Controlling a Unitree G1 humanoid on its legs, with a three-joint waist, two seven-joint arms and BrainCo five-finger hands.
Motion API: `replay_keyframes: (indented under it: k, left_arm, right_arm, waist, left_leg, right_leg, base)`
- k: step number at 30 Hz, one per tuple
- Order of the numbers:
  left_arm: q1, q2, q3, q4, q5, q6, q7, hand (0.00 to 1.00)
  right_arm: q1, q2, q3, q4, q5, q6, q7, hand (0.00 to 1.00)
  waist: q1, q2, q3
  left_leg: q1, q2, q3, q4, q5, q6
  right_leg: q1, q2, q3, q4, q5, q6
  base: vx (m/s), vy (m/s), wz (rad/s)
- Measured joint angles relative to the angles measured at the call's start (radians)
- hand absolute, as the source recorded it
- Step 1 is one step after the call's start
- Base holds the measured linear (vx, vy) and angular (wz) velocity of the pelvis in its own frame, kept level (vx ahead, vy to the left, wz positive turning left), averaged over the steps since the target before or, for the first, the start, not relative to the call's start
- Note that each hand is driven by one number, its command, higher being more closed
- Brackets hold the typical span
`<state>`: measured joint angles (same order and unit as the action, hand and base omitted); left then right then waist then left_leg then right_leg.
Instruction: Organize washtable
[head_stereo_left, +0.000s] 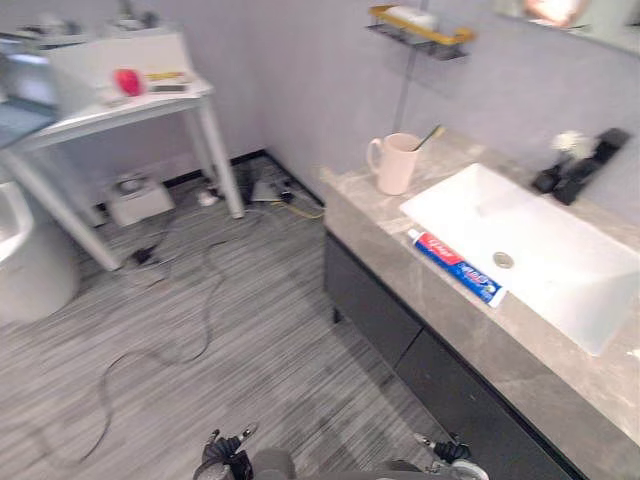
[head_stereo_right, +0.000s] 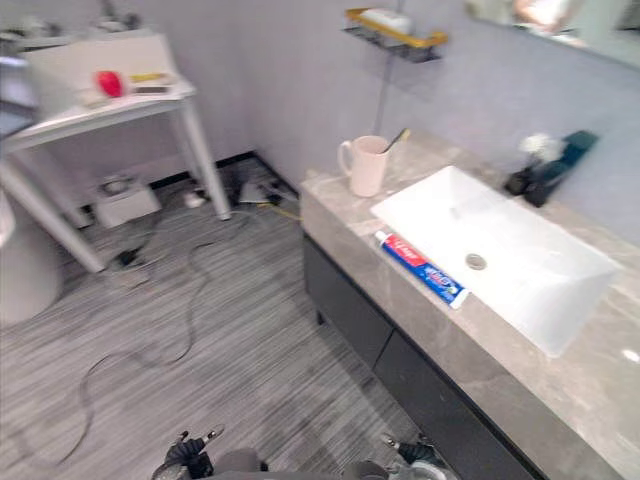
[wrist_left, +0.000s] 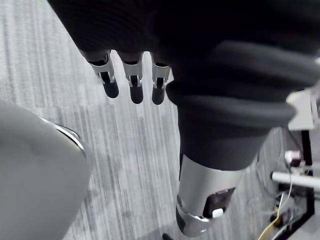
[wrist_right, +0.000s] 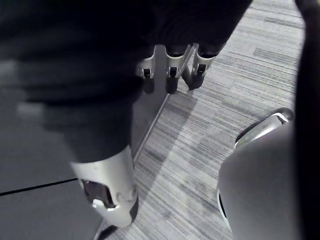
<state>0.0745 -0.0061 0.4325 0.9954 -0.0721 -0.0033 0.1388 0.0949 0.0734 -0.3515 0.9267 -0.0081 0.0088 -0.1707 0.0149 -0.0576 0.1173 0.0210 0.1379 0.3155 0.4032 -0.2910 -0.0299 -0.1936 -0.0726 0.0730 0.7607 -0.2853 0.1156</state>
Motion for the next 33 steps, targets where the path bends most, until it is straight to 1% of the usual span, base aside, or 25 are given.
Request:
replay_keyframes:
  k: [1,2,3,4,6,7,8,9,10,11,12,13,14,15,16,18,20,22,23,24,25,26,29,31,33]
  left_arm:
    - [-0.007,0.000,-0.013,0.021,0.000,0.000,0.000,0.00]
    - [-0.006,0.000,-0.022,0.032,0.000,0.000,-0.001,0.00]
    - [-0.011,0.001,-0.044,0.037,0.000,0.000,-0.002,0.00]
    - [-0.016,0.001,-0.053,0.037,0.000,-0.001,-0.003,0.00]
    - [-0.026,0.008,-0.102,0.053,0.001,-0.002,-0.004,0.00]
    - [-0.030,0.020,-0.131,0.067,0.001,-0.001,-0.006,0.00]
    - [-0.032,0.028,-0.145,0.079,0.001,0.000,-0.006,0.00]
    - [-0.038,0.021,-0.148,0.085,0.002,0.001,-0.006,0.00]
    - [-0.039,0.004,-0.148,0.084,0.006,0.002,-0.009,0.00]
    - [-0.040,-0.008,-0.148,0.081,0.007,0.000,-0.009,0.00]
    - [-0.039,-0.025,-0.147,0.072,0.008,-0.002,-0.009,0.00]
    - [-0.039,-0.027,-0.146,0.063,0.008,-0.001,-0.009,0.00]
    - [-0.036,-0.029,-0.145,0.053,0.008,-0.001,-0.008,0.00]
    - [-0.029,-0.034,-0.140,0.027,0.008,-0.002,-0.009,0.00]
    - [-0.011,-0.039,-0.130,0.008,0.007,-0.003,-0.009,0.00]
    - [-0.002,-0.044,-0.115,-0.009,0.006,-0.004,-0.009,0.00]
    - [0.000,-0.041,-0.110,-0.014,0.005,-0.003,-0.008,0.00]
    - [0.000,-0.046,-0.094,-0.017,0.004,-0.006,-0.005,0.00]
    - [0.000,-0.048,-0.088,-0.018,0.004,-0.006,-0.005,0.00]
    - [-0.001,-0.052,-0.086,-0.017,0.004,-0.006,-0.004,0.00]
    - [-0.002,-0.051,-0.079,-0.017,0.002,-0.007,-0.005,0.00]
    - [0.002,-0.043,-0.076,-0.016,0.004,-0.006,-0.004,0.00]
    - [0.002,-0.021,-0.073,-0.011,0.006,-0.005,-0.006,0.00]
    - [0.001,-0.018,-0.068,-0.006,0.007,-0.004,-0.006,0.00]
    - [0.007,-0.023,-0.068,-0.002,0.008,-0.002,-0.006,0.00]
  right_arm:
    - [0.000,-0.002,-0.006,-0.011,-0.003,-0.001,-0.001,0.00]
    - [-0.001,-0.004,-0.007,-0.013,-0.003,-0.002,-0.001,0.00]
    - [-0.002,-0.006,-0.013,-0.013,-0.013,-0.002,0.000,0.00]
    - [-0.003,-0.010,-0.017,-0.012,-0.018,-0.001,0.000,0.00]
    - [-0.021,-0.020,-0.035,-0.001,-0.034,0.001,0.000,0.00]
    - [-0.030,-0.025,-0.035,0.014,-0.034,0.001,0.000,0.00]
    - [-0.031,-0.026,-0.035,0.024,-0.033,0.000,0.000,0.00]
    - [-0.039,-0.027,-0.046,0.028,-0.026,0.000,0.001,0.00]
    - [-0.047,-0.039,-0.055,0.028,-0.030,-0.001,0.001,0.00]
    - [-0.048,-0.043,-0.064,0.026,-0.030,-0.002,0.001,0.00]
    - [-0.047,-0.047,-0.078,0.018,-0.032,-0.001,0.001,0.00]
    - [-0.045,-0.050,-0.081,0.019,-0.031,-0.001,0.000,0.00]
    - [-0.040,-0.050,-0.081,0.019,-0.031,0.000,0.000,0.00]
    - [-0.031,-0.050,-0.080,0.018,-0.030,0.000,-0.001,0.00]
    - [-0.029,-0.050,-0.077,0.020,-0.029,0.000,-0.001,0.00]
    - [-0.030,-0.049,-0.072,0.020,-0.029,0.000,-0.001,0.00]
    - [-0.030,-0.049,-0.072,0.026,-0.022,0.001,-0.001,0.00]
    - [-0.030,-0.049,-0.069,0.032,-0.020,0.001,-0.002,0.00]
    - [-0.030,-0.050,-0.065,0.033,-0.020,0.001,-0.002,0.00]
    - [-0.025,-0.055,-0.052,0.032,-0.020,0.000,-0.002,0.00]
    - [-0.024,-0.056,-0.042,0.039,-0.020,0.001,-0.003,0.00]
    - [-0.020,-0.055,-0.031,0.039,-0.021,0.002,-0.001,0.00]
    - [0.005,-0.030,-0.032,0.040,-0.022,0.002,0.000,0.00]
    - [0.008,-0.025,-0.033,0.039,-0.022,0.002,0.000,0.00]
    - [0.011,-0.025,-0.033,0.040,-0.024,0.002,0.001,0.00]
  waist:
    - [-0.001,0.013,0.005]
    - [-0.002,0.019,0.005]
    - [-0.002,0.024,0.003]
    - [-0.003,0.026,0.004]
    - [-0.001,0.036,0.005]
    - [-0.002,0.037,0.007]
    - [-0.001,0.032,0.006]
    - [-0.004,0.038,0.018]
    - [-0.011,0.066,0.036]
    - [-0.013,0.080,0.038]
    - [-0.011,0.093,0.044]
    - [-0.006,0.105,0.043]
    - [-0.003,0.101,0.045]
    - [0.002,0.097,0.049]
    - [0.004,0.100,0.049]
    - [0.004,0.098,0.048]
    - [0.004,0.093,0.048]
    - [0.013,0.087,0.047]
    - [0.016,0.085,0.046]
    - [0.024,0.088,0.044]
    - [0.030,0.087,0.042]
    - [0.025,0.076,0.018]
    - [0.026,0.047,-0.012]
    - [0.025,0.042,-0.015]
    - [0.026,0.047,-0.018]
  left_leg:
    - [0.059,0.000,0.051,-0.033,0.000,0.000]
    - [0.078,0.000,0.075,-0.050,0.000,0.000]
    - [0.117,-0.002,0.128,-0.087,0.000,0.000]
    - [0.133,-0.003,0.153,-0.110,0.000,0.000]
    - [0.163,-0.005,0.215,-0.167,0.001,-0.001]
    - [0.165,-0.014,0.234,-0.183,0.006,-0.008]
    - [0.170,-0.030,0.234,-0.193,0.008,-0.012]
    - [0.188,-0.032,0.224,-0.203,0.008,-0.014]
    - [0.203,-0.031,0.193,-0.213,0.031,-0.033]
    - [0.205,-0.027,0.175,-0.209,0.036,-0.034]
    - [0.198,-0.011,0.155,-0.172,0.038,-0.036]
    - [0.175,0.014,0.147,-0.080,0.039,-0.038]
    - [0.156,0.034,0.144,-0.011,0.039,-0.039]
    - [0.107,0.080,0.128,0.131,0.041,-0.043]
    - [0.077,0.116,0.094,0.235,0.034,-0.043]
    - [0.043,0.126,0.049,0.258,0.025,-0.030]
    - [0.010,0.107,0.016,0.194,0.013,-0.018]
    - [-0.011,0.047,-0.121,0.046,0.013,-0.017]
    - [-0.013,0.029,-0.157,0.008,0.015,-0.020]
    - [-0.015,0.009,-0.233,-0.076,0.040,-0.028]
    - [-0.003,0.003,-0.238,-0.080,0.046,-0.048]
    - [0.014,-0.009,-0.211,-0.107,0.046,-0.043]
    - [0.040,-0.046,-0.178,-0.150,0.053,-0.024]
    - [0.053,-0.061,-0.177,-0.164,0.056,-0.020]
    - [0.076,-0.081,-0.177,-0.172,0.057,-0.018]
  right_leg:
    - [-0.016,-0.057,-0.149,0.050,-0.010,-0.017]
    - [-0.018,-0.083,-0.215,0.055,-0.012,-0.022]
    - [-0.018,-0.115,-0.319,0.031,-0.016,-0.035]
    - [-0.018,-0.124,-0.366,0.001,-0.018,-0.043]
    - [-0.030,-0.122,-0.503,-0.140,-0.002,-0.063]
    - [-0.038,-0.116,-0.564,-0.231,0.044,-0.101]
    - [-0.030,-0.111,-0.575,-0.304,0.112,-0.135]
    - [-0.015,-0.102,-0.566,-0.316,0.139,-0.149]
    - [0.010,-0.092,-0.562,-0.334,0.135,-0.145]
    - [0.020,-0.084,-0.564,-0.346,0.134,-0.144]
    - [0.036,-0.071,-0.569,-0.366,0.126,-0.143]
    - [0.066,-0.060,-0.572,-0.390,0.120,-0.143]
    - [0.084,-0.049,-0.572,-0.406,0.119,-0.142]
    - [0.124,-0.026,-0.570,-0.438,0.115,-0.144]
    - [0.157,0.001,-0.555,-0.464,0.111,-0.147]
    - [0.180,0.023,-0.514,-0.483,0.109,-0.144]
    - [0.180,0.025,-0.467,-0.486,0.111,-0.139]
    - [0.177,0.019,-0.385,-0.489,0.114,-0.130]
    - [0.176,0.017,-0.366,-0.488,0.119,-0.119]
    - [0.170,0.019,-0.330,-0.479,0.122,-0.099]
    - [0.169,0.017,-0.304,-0.470,0.118,-0.088]
    - [0.172,0.015,-0.285,-0.485,0.129,-0.070]
    - [0.178,-0.011,-0.257,-0.539,0.156,-0.044]
    - [0.194,-0.020,-0.256,-0.563,0.163,-0.033]
    - [0.228,-0.037,-0.254,-0.594,0.171,-0.021]
  base:
    - [0.11,0.252,-1.40]
    - [0.05,0.229,-1.17]
    - [0.04,0.160,-0.83]
    - [0.10,0.174,-0.94]
    - [0.16,0.087,-0.90]
    - [0.16,-0.002,-0.81]
    - [0.17,-0.047,-0.69]
    - [0.12,-0.083,-0.40]
    - [0.11,-0.097,-0.20]
    - [0.14,-0.119,-0.03]
    - [0.20,-0.143,0.08]
    - [0.20,-0.138,0.06]
    - [0.17,-0.142,0.00]
    - [0.12,-0.129,-0.20]
    - [0.13,-0.122,-0.34]
    - [0.11,-0.039,-0.69]
    - [0.10,0.035,-0.81]
    - [0.10,0.105,-0.99]
    - [0.08,0.155,-1.06]
    - [0.08,0.174,-0.87]
    - [0.13,0.191,-0.84]
    - [0.13,0.165,-0.53]
    - [0.14,0.195,-0.29]
    - [0.11,0.117,0.01]
    - [0.10,0.152,0.00]
